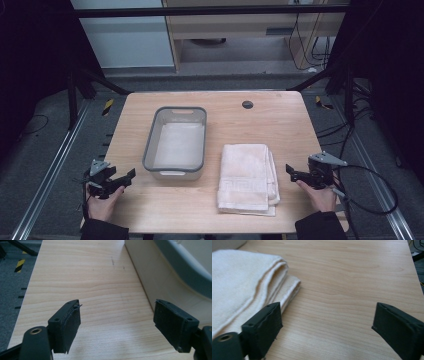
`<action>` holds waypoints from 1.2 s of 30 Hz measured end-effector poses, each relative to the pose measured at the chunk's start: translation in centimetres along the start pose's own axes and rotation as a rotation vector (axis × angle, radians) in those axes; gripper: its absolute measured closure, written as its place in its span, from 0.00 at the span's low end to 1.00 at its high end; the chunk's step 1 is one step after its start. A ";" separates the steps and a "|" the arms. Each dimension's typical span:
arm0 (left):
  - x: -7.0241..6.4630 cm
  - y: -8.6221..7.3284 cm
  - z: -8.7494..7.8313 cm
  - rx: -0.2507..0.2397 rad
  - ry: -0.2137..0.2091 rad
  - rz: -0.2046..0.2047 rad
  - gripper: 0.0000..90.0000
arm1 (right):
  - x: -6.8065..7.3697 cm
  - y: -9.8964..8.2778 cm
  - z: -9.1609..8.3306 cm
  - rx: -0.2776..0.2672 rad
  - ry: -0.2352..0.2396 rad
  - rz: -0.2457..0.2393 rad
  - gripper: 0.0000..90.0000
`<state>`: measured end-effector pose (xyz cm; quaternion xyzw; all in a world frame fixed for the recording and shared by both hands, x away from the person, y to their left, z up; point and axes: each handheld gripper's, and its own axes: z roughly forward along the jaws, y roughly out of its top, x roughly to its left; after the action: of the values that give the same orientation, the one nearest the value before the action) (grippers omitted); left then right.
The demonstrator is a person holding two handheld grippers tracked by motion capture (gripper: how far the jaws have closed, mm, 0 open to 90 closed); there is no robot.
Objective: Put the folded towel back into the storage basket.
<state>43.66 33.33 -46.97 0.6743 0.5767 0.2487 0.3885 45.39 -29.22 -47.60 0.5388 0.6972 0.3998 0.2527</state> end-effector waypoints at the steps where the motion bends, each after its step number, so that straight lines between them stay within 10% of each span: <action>1: -0.2 0.0 -0.2 -0.007 0.007 0.002 0.23 | 0.2 0.2 -0.2 -0.007 0.013 0.005 0.06; 18: -1.5 1.3 -2.2 -0.090 -0.041 -0.017 0.26 | 1.2 1.5 -2.0 -0.088 0.039 -0.046 0.29; 36: -3.6 3.9 -2.7 -0.128 -0.088 0.007 0.29 | 1.6 4.4 -2.5 -0.111 0.072 -0.051 0.30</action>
<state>43.04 30.36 -41.86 0.6603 0.5396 0.2564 0.4550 45.44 -27.95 -42.44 0.4912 0.6961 0.4505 0.2668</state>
